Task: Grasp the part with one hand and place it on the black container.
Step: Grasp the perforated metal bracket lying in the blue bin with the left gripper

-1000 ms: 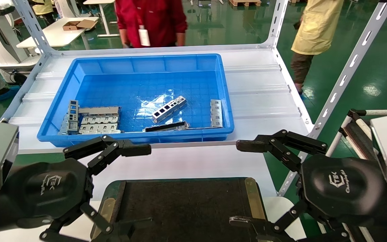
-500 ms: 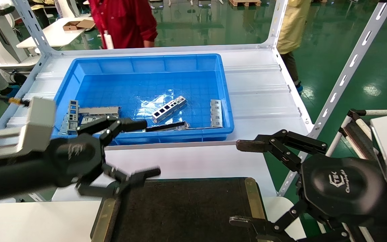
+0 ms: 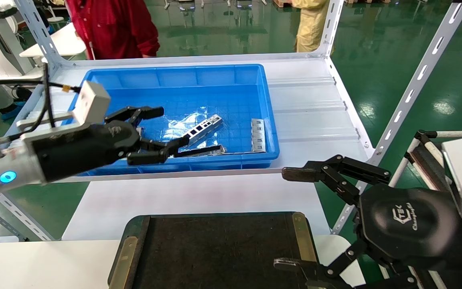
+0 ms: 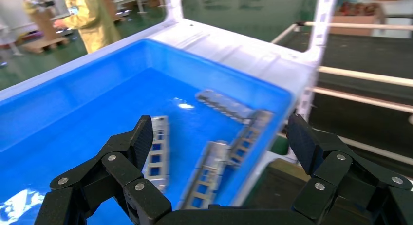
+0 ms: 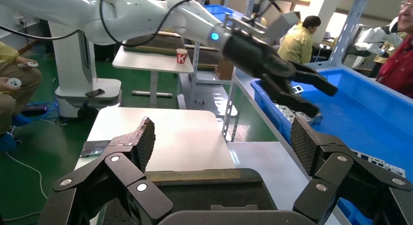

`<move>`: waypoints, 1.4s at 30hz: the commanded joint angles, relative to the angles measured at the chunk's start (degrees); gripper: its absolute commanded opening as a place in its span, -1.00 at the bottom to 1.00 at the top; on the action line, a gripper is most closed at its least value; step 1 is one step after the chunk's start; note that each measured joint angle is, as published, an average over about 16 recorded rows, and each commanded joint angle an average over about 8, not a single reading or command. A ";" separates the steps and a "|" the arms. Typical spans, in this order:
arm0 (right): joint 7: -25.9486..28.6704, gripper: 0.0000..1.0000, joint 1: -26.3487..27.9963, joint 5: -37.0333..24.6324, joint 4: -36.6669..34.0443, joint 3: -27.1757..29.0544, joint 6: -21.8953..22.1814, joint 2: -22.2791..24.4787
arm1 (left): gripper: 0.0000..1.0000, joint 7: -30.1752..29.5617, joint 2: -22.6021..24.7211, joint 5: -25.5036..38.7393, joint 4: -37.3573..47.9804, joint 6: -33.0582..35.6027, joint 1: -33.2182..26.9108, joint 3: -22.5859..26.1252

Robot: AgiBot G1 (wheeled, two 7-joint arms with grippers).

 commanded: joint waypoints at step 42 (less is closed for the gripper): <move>-0.05 0.03 0.02 0.07 0.00 -0.10 0.04 0.04 | 0.53 15.37 24.67 13.48 47.55 -15.33 -21.14 7.07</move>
